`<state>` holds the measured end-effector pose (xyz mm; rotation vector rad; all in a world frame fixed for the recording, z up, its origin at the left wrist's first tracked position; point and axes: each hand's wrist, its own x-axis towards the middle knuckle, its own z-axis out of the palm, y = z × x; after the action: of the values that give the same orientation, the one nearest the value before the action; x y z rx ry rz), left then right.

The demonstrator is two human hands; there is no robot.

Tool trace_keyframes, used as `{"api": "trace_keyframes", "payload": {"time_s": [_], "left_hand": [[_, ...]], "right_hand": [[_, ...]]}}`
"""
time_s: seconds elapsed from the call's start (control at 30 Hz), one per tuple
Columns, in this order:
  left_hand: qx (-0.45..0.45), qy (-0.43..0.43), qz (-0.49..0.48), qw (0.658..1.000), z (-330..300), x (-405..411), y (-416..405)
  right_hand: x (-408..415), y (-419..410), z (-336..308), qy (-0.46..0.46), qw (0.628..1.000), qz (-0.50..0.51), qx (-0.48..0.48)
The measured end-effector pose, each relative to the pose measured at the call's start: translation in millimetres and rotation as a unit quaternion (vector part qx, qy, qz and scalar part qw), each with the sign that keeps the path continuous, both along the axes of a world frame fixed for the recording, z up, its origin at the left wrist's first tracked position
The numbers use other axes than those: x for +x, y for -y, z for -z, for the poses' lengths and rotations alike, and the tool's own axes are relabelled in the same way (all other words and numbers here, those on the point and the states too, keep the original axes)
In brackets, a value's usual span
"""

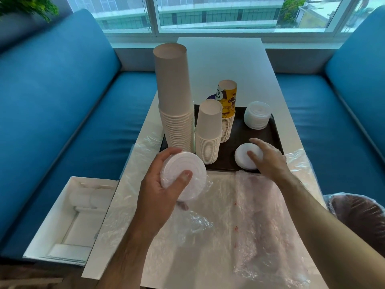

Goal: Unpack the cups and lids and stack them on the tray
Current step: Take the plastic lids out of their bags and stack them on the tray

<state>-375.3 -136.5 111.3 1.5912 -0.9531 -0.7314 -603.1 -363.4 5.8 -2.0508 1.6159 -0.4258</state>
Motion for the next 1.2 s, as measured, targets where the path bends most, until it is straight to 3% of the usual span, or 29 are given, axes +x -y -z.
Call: {"api": "trace_keyframes", "payload": {"time_s": [0.23, 0.4, 0.6, 1.03, 1.2], "left_hand": [[0.021, 0.001, 0.017, 1.0, -2.4, -4.3, -1.1], [0.032, 0.021, 0.032, 0.999, -2.8, -9.6, -1.0], [0.03, 0.037, 0.055, 0.997, -12.4, -16.2, -2.2], [0.035, 0.051, 0.054, 0.997, -13.8, -22.0, -8.6], [0.019, 0.063, 0.054, 0.996, -14.0, -24.6, -9.6]], "right_hand": [[14.5, -27.0, -50.3, 0.148, 0.988, 0.006, -0.035], [46.2, -84.8, -111.3, 0.245, 0.958, -0.143, 0.035], [66.1, -115.5, -131.8, 0.191, 0.948, -0.25, 0.039], [67.0, -128.8, -133.7, 0.207, 0.953, -0.216, -0.04], [64.3, -128.2, -137.8, 0.193, 0.956, -0.223, 0.001]]}}
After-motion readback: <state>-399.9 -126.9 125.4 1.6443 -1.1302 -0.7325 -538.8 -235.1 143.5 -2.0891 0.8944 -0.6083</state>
